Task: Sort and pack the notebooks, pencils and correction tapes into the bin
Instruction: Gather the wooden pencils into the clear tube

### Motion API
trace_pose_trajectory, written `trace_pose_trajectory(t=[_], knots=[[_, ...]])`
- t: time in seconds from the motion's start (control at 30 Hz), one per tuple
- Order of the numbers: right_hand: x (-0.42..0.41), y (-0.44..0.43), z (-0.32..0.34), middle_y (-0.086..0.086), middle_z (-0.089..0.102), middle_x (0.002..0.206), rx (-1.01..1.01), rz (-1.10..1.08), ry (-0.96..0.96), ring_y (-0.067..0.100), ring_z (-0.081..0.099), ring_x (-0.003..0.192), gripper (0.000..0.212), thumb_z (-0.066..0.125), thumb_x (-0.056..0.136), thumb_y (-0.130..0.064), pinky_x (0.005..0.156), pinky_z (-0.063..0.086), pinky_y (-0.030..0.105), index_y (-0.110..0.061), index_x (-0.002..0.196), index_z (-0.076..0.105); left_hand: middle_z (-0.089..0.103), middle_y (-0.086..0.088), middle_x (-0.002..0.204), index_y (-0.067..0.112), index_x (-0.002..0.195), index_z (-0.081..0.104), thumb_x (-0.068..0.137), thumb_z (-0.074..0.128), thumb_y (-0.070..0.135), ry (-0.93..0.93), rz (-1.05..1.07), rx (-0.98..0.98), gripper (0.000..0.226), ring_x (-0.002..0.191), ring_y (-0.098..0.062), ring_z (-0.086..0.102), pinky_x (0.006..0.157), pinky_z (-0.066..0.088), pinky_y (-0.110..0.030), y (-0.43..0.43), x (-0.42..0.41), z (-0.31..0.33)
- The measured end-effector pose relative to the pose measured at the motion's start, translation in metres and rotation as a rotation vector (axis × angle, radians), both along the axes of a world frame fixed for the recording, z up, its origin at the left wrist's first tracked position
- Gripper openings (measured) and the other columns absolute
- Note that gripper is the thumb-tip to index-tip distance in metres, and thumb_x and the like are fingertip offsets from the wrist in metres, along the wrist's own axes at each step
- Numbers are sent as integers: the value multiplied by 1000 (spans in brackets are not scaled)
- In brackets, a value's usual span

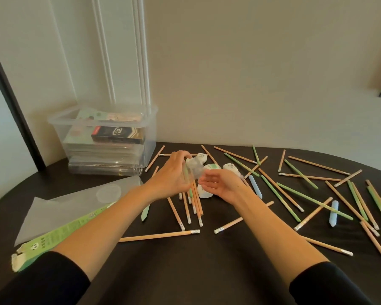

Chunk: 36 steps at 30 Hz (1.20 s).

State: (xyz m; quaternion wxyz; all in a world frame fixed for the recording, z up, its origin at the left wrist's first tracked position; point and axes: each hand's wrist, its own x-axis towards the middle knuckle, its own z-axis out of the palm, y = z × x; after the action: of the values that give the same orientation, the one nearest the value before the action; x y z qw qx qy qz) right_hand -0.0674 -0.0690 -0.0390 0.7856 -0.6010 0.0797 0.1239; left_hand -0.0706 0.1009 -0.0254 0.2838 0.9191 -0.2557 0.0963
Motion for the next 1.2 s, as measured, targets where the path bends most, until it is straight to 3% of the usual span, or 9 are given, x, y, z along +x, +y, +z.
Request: trace_pose_trajectory(t=[0.17, 0.27, 0.43, 0.67, 0.77, 0.9, 0.97, 1.1, 1.2], knots=[[6, 14, 4, 7, 65, 79, 14, 112, -12, 18, 63, 79, 6, 57, 88, -7, 68, 51, 27, -8, 86, 63, 32, -2, 128, 32, 135, 26, 79, 69, 26, 49, -62, 35, 70, 108, -10, 38, 84, 37, -22, 19, 2, 2], [10, 25, 7, 5, 64, 80, 8, 174, -14, 16, 62, 80, 6, 59, 86, -9, 65, 51, 25, -9, 86, 64, 36, -2, 134, 27, 139, 23, 78, 68, 20, 122, -41, 26, 75, 110, -8, 39, 85, 38, -21, 29, 5, 5], [16, 48, 5, 8, 63, 89, -56, 159, -9, 17, 64, 81, 12, 56, 91, -19, 61, 52, 24, -11, 95, 64, 48, 4, 114, 18, 132, 32, 73, 74, 20, 109, 126, 14, 72, 99, -9, 49, 73, 39, -18, 46, 9, 9], [14, 87, -13, 0, 58, 86, -791, 492, -283, 4, 57, 58, 21, 54, 90, -8, 48, 46, 13, -19, 106, 62, 47, -5, 123, 13, 127, 37, 72, 75, 18, -11, 394, -118, 67, 108, -18, 48, 80, 38, -26, 73, 19, 13], [14, 109, -20, -4, 56, 82, -956, 550, -373, 5, 53, 64, 16, 59, 89, -24, 55, 45, 16, -18, 104, 59, 48, -6, 119, 12, 124, 38, 70, 76, 16, -5, 424, -122, 66, 102, -16, 46, 77, 36, -26, 78, 21, 12], [18, 127, -29, -1, 51, 83, -1349, 435, -412, 12, 48, 73, 48, 66, 78, -49, 60, 38, 25, -10, 102, 51, 46, -3, 117, 11, 126, 37, 71, 75, 15, 26, 439, -94, 67, 97, -11, 40, 75, 33, -26, 80, 21, 8], [19, 129, -30, -1, 47, 77, -1444, 419, -409, 13, 47, 71, 46, 65, 78, -50, 58, 36, 25, -11, 97, 50, 46, -5, 120, 12, 128, 36, 71, 75, 13, 41, 441, -91, 69, 101, -14, 43, 77, 34, -26, 81, 22, 6], [22, 123, -27, -1, 47, 73, -1349, 341, -368, 13, 50, 70, 27, 63, 82, -34, 58, 38, 25, -12, 83, 47, 44, -8, 129, 12, 131, 34, 70, 76, 7, 71, 427, -85, 74, 116, -21, 44, 84, 38, -28, 81, 22, 4], [24, 104, -15, -4, 54, 62, -977, 193, -295, 5, 53, 53, 17, 53, 91, -24, 53, 45, 18, -14, 78, 47, 44, -8, 129, 12, 130, 37, 70, 76, 6, 79, 425, -73, 72, 117, -22, 44, 87, 40, -31, 79, 21, 3]])
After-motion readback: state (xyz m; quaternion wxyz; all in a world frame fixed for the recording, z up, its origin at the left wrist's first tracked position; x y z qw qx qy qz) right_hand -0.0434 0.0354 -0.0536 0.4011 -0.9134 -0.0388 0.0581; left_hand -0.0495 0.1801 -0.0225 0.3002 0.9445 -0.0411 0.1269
